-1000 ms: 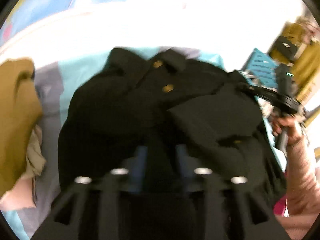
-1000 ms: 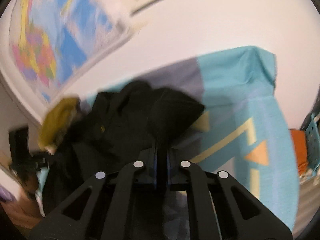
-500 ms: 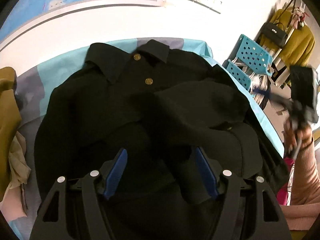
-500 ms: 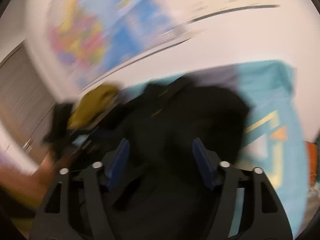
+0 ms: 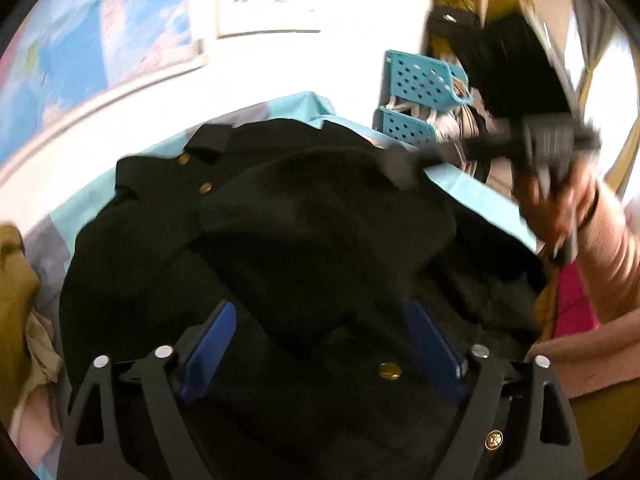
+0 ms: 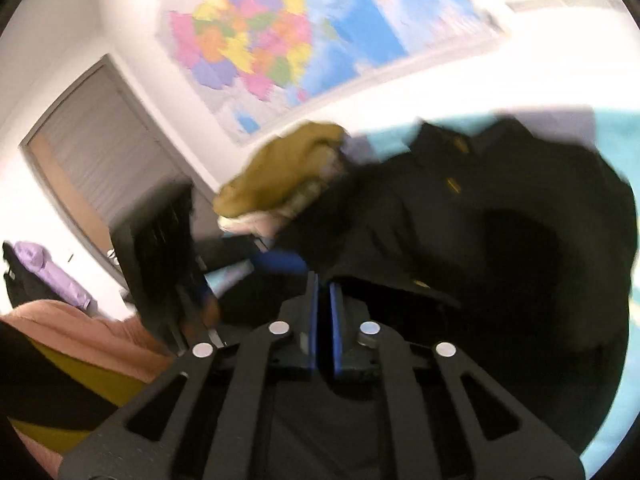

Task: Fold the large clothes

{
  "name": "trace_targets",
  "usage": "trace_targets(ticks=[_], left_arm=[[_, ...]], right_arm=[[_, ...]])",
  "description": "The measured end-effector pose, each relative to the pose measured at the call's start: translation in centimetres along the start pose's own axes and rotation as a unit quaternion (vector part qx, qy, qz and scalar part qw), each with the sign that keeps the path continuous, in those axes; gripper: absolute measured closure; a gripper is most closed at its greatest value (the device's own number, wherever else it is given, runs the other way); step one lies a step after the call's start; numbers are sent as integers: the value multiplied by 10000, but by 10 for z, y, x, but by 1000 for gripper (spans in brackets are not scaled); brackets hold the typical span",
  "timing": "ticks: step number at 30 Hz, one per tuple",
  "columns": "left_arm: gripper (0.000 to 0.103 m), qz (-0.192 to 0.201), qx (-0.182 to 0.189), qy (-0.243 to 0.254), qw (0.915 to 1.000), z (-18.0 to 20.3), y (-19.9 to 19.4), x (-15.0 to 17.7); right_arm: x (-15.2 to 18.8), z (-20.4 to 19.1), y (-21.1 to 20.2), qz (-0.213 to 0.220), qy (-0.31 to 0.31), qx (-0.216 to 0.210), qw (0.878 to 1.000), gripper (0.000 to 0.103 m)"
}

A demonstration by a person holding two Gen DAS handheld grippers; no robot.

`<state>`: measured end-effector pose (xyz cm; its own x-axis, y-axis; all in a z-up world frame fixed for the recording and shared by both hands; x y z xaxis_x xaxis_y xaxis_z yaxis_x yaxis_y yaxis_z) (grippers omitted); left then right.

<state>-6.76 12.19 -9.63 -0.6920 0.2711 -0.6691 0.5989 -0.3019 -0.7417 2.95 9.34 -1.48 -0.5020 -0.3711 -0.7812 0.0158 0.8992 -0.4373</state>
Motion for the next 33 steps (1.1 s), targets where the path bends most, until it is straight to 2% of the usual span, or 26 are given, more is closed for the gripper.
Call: trace_targets(ticks=[4, 6, 7, 8, 9, 10, 11, 12, 13, 15, 17, 18, 19, 20, 21, 23, 25, 27, 28, 29, 30, 31, 33], left_arm=[[12, 160, -307, 69, 9994, 9, 4, -10], [12, 271, -602, -68, 9978, 1, 5, -17], [16, 257, -791, -291, 9961, -10, 7, -20], [23, 264, -861, -509, 9946, -19, 7, -20], [39, 235, -850, -917, 9919, -35, 7, -18], [51, 165, -752, -1178, 9901, -45, 9, -15], [58, 94, -583, -1565, 9859, -59, 10, -10], [67, 80, -463, -1922, 9802, -72, 10, -4], [68, 102, -440, -2142, 9757, -83, 8, 1], [67, 131, -368, -2456, 9686, -100, 3, 12], [61, 186, -387, -2592, 9649, -111, -3, 18], [51, 222, -452, -2606, 9641, -114, -7, 20], [40, 261, -495, -2612, 9637, -116, -10, 20], [38, 289, -431, -2602, 9642, -117, -12, 19], [38, 282, -403, -2608, 9641, -119, -12, 17], [38, 225, -458, -2606, 9641, -124, -9, 14], [41, 98, -462, -2638, 9634, -128, -3, 13], [56, -2, -361, -2681, 9627, -133, 3, 12], [66, -55, -368, -2672, 9629, -136, 6, 11], [69, -80, -368, -2694, 9623, -139, 7, 9], [77, -80, -339, -2721, 9616, -142, 8, 9], [86, -64, -315, -2744, 9611, -145, 7, 7], [95, -7, -386, -2675, 9628, -148, 2, 3]], right_arm=[[-31, -33, 28, -50, -335, -131, 9993, 98], [-39, -40, 46, -180, -390, -160, 9989, 98], [-40, -41, 48, -218, -380, -168, 9989, 98], [-41, -39, 53, -283, -352, -72, 9990, 93], [-45, -35, 53, -293, -318, 21, 9991, 87], [-46, -34, 49, -239, -274, 13, 9993, 67], [-48, -32, 41, -192, -243, -17, 9995, 49], [-47, -28, 27, -126, -292, 15, 9995, 47], [-47, -24, 17, -39, -324, 109, 9994, 47], [-50, -1, -12, 221, -283, 458, 9983, 46], [-50, 47, -43, 491, 75, 1183, 9917, 46], [-48, 68, -51, 517, 217, 1495, 9872, 46], [-42, 103, -62, 497, 466, 2017, 9771, 43], [-35, 133, -67, 423, 738, 2391, 9673, 35], [-28, 153, -68, 333, 965, 2524, 9622, 34], [-10, 192, -59, 135, 1494, 2477, 9572, 33], [5, 217, -44, -113, 1701, 2467, 9540, 30], [13, 228, -28, -231, 1766, 2246, 9581, 30], [10, 226, -28, -139, 1668, 2237, 9602, 37], [7, 226, -28, -89, 1628, 2173, 9624, 67], [5, 228, -30, -46, 1690, 2131, 9623, 84], [3, 230, -33, -11, 1688, 2082, 9634, 93], [-2, 228, -43, 80, 1615, 2040, 9655, 94]])
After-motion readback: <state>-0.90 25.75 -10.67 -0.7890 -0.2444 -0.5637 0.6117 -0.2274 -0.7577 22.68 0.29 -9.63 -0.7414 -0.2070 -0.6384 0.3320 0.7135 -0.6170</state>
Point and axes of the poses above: each gripper's, at about its wrist camera, not at the fingertips, and y roughly the way its jaws point, z to its right, x to its underside, the point moved 8 cm from there along y, roughly the way its jaws point, and after that the axes turned 1 degree about -y, right-handed, at the moved point
